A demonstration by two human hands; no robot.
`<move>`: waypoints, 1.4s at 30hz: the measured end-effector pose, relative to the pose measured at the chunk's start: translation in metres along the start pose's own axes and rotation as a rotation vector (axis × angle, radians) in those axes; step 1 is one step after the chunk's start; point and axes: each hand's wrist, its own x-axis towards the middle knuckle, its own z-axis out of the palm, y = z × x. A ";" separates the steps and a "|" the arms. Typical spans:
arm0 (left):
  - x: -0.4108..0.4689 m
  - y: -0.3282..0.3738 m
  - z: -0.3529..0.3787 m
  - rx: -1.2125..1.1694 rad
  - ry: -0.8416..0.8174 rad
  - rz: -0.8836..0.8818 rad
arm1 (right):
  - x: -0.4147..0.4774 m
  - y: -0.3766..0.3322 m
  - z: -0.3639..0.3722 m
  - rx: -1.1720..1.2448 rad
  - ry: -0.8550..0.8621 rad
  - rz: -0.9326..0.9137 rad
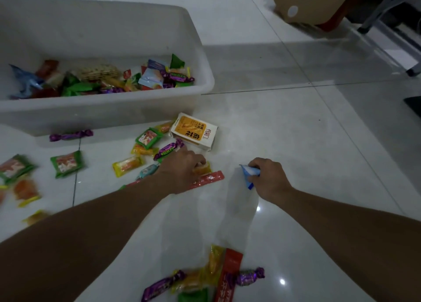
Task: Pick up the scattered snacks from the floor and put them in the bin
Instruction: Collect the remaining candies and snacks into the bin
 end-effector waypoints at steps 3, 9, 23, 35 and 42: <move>-0.001 0.003 -0.001 -0.025 0.030 -0.021 | 0.004 -0.001 -0.006 0.020 0.050 -0.044; -0.005 0.005 -0.003 -0.008 0.073 -0.082 | 0.018 -0.007 -0.020 0.077 0.180 -0.148; -0.009 0.029 -0.062 -0.591 0.565 -0.296 | 0.051 -0.078 -0.050 0.212 0.326 -0.319; -0.059 -0.039 -0.215 -0.598 0.912 -0.561 | 0.076 -0.247 -0.033 0.445 0.311 -0.417; -0.078 -0.094 -0.225 -0.631 0.931 -0.621 | 0.084 -0.294 -0.014 0.384 0.267 -0.507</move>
